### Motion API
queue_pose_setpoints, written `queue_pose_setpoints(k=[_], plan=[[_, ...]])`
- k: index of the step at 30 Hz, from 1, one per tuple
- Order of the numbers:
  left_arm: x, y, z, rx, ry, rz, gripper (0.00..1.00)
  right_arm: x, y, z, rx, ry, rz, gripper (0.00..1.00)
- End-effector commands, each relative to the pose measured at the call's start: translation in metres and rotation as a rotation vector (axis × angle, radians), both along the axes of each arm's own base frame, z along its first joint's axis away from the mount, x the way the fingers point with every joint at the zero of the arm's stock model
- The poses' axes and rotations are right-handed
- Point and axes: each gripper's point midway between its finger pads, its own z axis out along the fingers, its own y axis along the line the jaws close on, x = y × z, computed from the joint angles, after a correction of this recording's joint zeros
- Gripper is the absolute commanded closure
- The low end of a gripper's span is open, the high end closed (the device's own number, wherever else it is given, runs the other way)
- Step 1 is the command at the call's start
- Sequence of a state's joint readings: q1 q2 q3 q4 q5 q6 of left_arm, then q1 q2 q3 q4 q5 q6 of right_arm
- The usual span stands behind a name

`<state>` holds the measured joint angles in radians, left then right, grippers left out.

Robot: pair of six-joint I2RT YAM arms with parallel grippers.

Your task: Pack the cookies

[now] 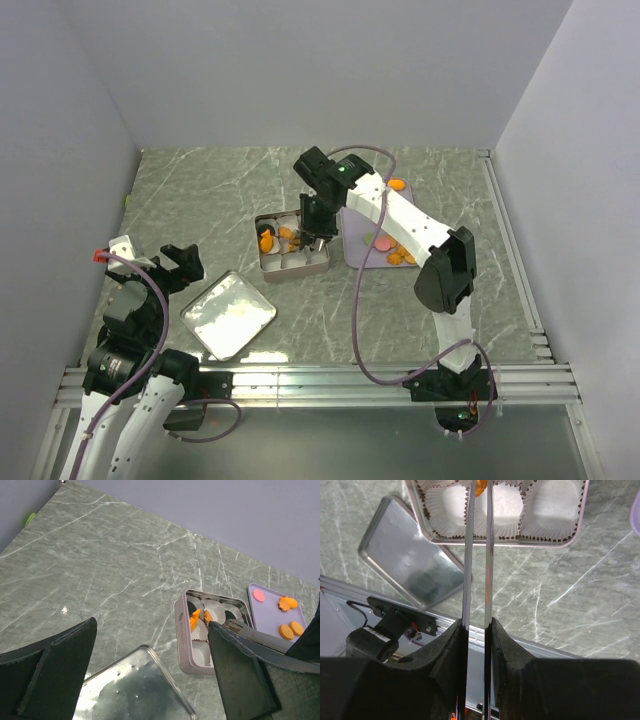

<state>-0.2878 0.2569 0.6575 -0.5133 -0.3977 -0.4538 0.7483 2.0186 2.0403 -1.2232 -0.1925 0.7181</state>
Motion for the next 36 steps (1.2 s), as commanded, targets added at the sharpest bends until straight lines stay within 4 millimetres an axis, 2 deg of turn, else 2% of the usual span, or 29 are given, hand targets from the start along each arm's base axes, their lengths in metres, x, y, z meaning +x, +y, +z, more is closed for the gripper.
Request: queue_pose_setpoints(k=[1, 9, 20, 31, 36], plan=[[0.001, 0.001, 0.007, -0.002, -0.03, 0.006, 0.01, 0.009, 0.006, -0.001, 0.01, -0.022, -0.006, 0.82], [0.001, 0.001, 0.006, -0.003, -0.027, 0.009, 0.01, 0.01, 0.006, -0.008, 0.003, -0.015, -0.002, 0.82], [0.002, 0.003, 0.005, -0.002, -0.022, 0.017, 0.01, 0.023, 0.01, -0.007, 0.019, -0.029, -0.009, 0.81], [0.003, 0.001, 0.003, 0.002, -0.012, 0.011, 0.01, 0.027, 0.011, -0.011, 0.016, -0.028, -0.012, 0.7], [0.003, 0.001, 0.004, 0.003, -0.014, 0.008, 0.01, 0.024, 0.008, -0.008, 0.013, -0.035, -0.012, 0.6]])
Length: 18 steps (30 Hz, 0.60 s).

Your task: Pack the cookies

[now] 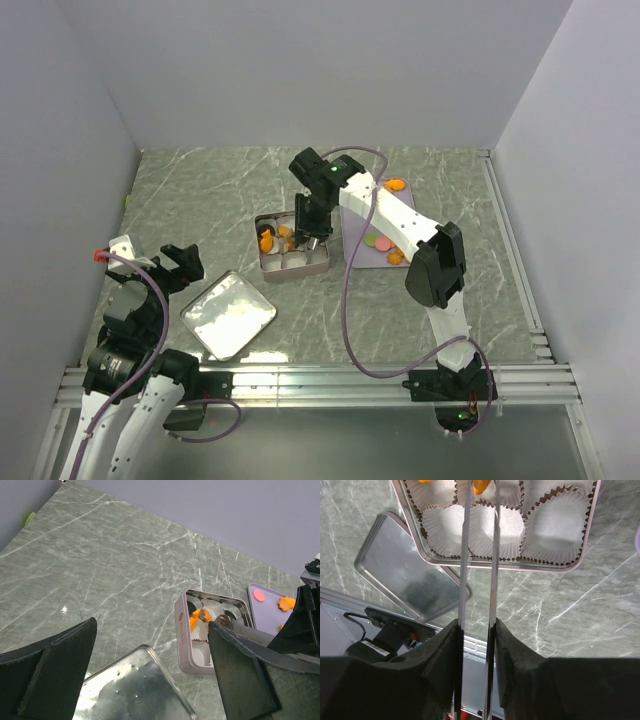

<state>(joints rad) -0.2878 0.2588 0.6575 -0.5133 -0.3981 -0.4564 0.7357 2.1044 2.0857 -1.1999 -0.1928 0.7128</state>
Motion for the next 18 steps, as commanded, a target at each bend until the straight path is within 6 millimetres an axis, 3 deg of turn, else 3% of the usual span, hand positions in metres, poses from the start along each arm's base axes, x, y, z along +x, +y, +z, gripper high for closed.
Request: queue_pose_setpoints(k=[1, 13, 18], plan=[[0.003, 0.001, 0.003, 0.005, -0.014, 0.007, 0.01, 0.007, -0.002, 0.015, 0.024, -0.047, -0.006, 0.59], [0.003, -0.001, 0.005, 0.005, -0.019, -0.002, 0.01, 0.013, -0.023, 0.048, 0.027, -0.101, -0.049, 0.54], [0.003, -0.001, 0.004, 0.006, -0.017, -0.002, 0.01, 0.02, -0.047, 0.075, 0.032, -0.15, -0.098, 0.53]])
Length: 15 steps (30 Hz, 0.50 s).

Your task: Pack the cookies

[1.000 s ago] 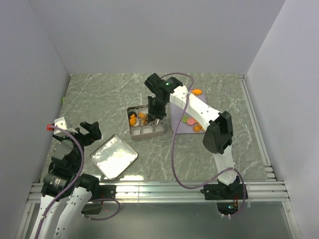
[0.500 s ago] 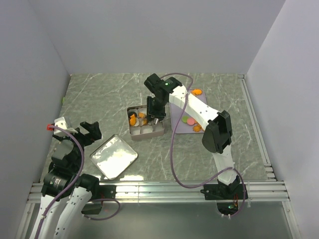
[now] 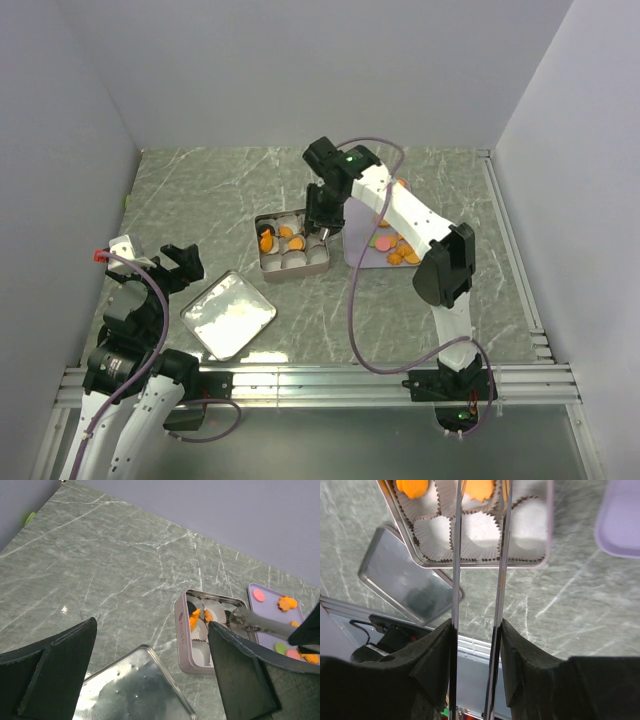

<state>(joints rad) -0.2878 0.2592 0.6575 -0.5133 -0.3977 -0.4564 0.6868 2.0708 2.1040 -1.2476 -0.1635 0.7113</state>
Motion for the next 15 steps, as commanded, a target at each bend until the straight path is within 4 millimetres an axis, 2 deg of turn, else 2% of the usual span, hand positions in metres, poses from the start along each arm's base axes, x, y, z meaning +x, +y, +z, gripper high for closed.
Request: queue_pose_setpoints(k=[1, 5, 8, 9, 11, 12, 14, 15], plan=[[0.003, -0.001, 0.004, 0.005, -0.018, -0.005, 0.01, 0.012, -0.03, 0.062, 0.046, -0.137, -0.056, 0.53], [0.003, -0.003, 0.004, 0.008, -0.017, -0.013, 0.0, 0.017, -0.061, 0.077, 0.036, -0.165, -0.105, 0.53], [0.004, -0.004, 0.004, 0.007, -0.019, -0.019, 0.01, 0.019, -0.092, 0.076, -0.019, -0.176, -0.146, 0.53], [0.004, -0.004, 0.004, 0.01, -0.017, -0.021, 0.01, 0.018, -0.104, 0.068, -0.053, -0.163, -0.16, 0.53], [0.004, -0.004, 0.004, 0.009, -0.018, -0.021, 0.01, 0.02, -0.127, 0.069, -0.074, -0.177, -0.19, 0.52], [0.004, -0.004, 0.004, 0.009, -0.018, -0.024, 0.01, 0.016, -0.137, 0.058, -0.099, -0.153, -0.201, 0.52], [0.004, -0.005, 0.005, 0.01, -0.021, -0.026, 0.01, 0.019, -0.158, 0.057, -0.113, -0.166, -0.235, 0.52], [0.003, -0.005, 0.005, 0.01, -0.021, -0.027, 0.01, 0.017, -0.165, 0.049, -0.129, -0.147, -0.244, 0.52]])
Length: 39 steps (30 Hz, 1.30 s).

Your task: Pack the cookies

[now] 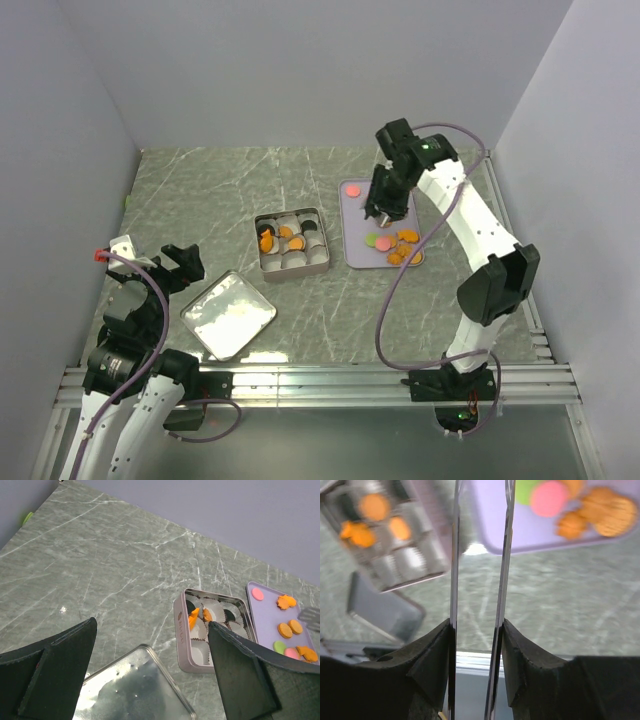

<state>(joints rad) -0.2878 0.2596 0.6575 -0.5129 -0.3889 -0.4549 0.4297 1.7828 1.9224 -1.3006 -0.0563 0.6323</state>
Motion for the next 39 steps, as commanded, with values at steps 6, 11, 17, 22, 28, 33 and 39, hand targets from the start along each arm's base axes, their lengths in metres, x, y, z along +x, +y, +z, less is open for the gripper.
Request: queue_pose_setpoints(k=[6, 11, 17, 22, 28, 33, 39], plan=[[0.003, -0.004, 0.005, 0.011, -0.022, -0.025, 0.01, 0.002, -0.045, -0.013, -0.087, 0.007, -0.032, 0.48], [0.003, -0.003, 0.005, 0.01, -0.024, -0.018, 0.01, 0.011, -0.045, -0.029, -0.101, 0.037, -0.033, 0.46], [0.002, -0.001, 0.006, 0.005, -0.029, -0.006, 0.01, 0.021, -0.047, -0.044, -0.117, 0.07, -0.032, 0.45], [0.003, 0.0, 0.005, 0.007, -0.023, -0.001, 0.01, 0.026, -0.05, -0.051, -0.126, 0.087, -0.032, 0.43], [0.004, 0.001, 0.004, 0.009, -0.016, 0.006, 0.01, 0.03, -0.051, -0.065, -0.135, 0.108, -0.029, 0.42], [0.005, 0.001, 0.002, 0.008, -0.011, 0.013, 0.01, 0.037, -0.05, -0.069, -0.138, 0.114, -0.026, 0.42], [0.005, 0.002, 0.003, 0.008, -0.01, 0.019, 0.01, 0.046, -0.048, -0.072, -0.143, 0.122, -0.022, 0.42]])
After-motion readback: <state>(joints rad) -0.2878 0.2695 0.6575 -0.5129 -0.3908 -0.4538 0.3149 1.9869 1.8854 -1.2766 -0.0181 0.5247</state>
